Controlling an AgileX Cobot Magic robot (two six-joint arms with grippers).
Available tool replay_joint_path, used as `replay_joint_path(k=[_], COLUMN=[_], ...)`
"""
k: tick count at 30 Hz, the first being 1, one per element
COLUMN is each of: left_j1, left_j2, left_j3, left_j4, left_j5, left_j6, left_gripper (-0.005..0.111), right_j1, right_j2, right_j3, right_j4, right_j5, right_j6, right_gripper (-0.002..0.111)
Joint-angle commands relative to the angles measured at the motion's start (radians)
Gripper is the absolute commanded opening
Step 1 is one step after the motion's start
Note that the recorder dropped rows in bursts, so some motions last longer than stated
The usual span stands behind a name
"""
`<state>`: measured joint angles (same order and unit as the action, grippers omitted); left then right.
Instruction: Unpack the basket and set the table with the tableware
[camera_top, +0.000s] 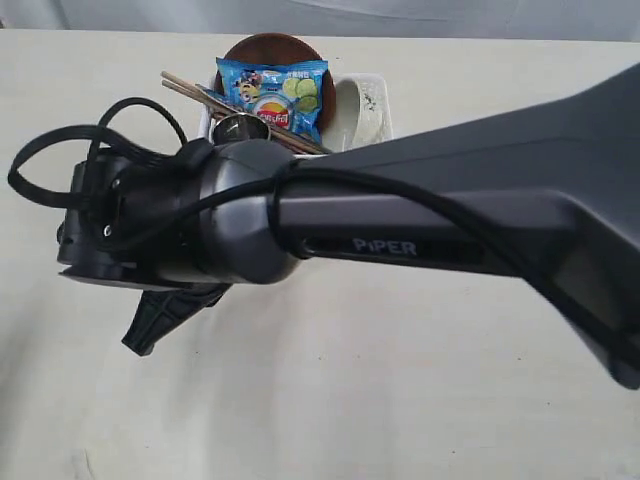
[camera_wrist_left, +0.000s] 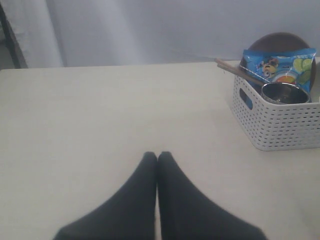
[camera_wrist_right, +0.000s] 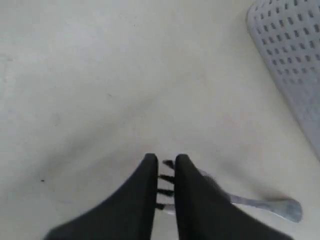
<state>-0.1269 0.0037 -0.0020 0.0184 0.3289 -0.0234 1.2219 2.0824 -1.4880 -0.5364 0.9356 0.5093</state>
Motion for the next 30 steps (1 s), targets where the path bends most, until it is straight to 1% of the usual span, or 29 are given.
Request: replay_joint_path(k=[1, 4, 6, 10, 13, 17, 22, 27, 30], left_j1=[-0.007, -0.007, -0.007, -0.007, -0.007, -0.007, -0.007, -0.007, -0.007], left_j2=[-0.004, -0.004, -0.004, -0.004, -0.004, -0.004, -0.004, -0.004, -0.004], left_j3=[0.002, 0.002, 0.002, 0.002, 0.002, 0.002, 0.002, 0.002, 0.002], left_j4=[-0.004, -0.004, -0.004, 0.003, 0.003, 0.003, 0.003, 0.003, 0.003], left_j5=[-0.006, -0.006, -0.006, -0.006, -0.006, -0.006, -0.006, -0.006, -0.006], left_j6=[0.0, 0.0, 0.0, 0.0, 0.0, 0.0, 0.0, 0.0, 0.0], left_gripper=[0.0, 0.0, 0.0, 0.0, 0.0, 0.0, 0.0, 0.0, 0.0], right_j1=[-0.034, -0.053, -0.062, -0.104, -0.152, -0.227, -0.293, -0.309, -0.313], right_j2=[0.007, 0.0, 0.0, 0.0, 0.0, 0.003, 0.011, 0.042, 0.089], right_j3=[0.001, -0.022, -0.072, -0.228, -0.354, -0.428, -0.434, -0.438, -0.476], right_j4=[0.064, 0.074, 0.081, 0.128, 0.128, 0.128, 0.143, 0.15, 0.14], right_j5=[-0.035, 0.007, 0.054, 0.121, 0.129, 0.106, 0.043, -0.096, -0.092], right_j6=[0.017, 0.017, -0.001, -0.028, -0.028, -0.003, -0.003, -0.088, -0.092], right_gripper=[0.038, 0.039, 0.039, 0.039, 0.039, 0.039, 0.039, 0.039, 0.037])
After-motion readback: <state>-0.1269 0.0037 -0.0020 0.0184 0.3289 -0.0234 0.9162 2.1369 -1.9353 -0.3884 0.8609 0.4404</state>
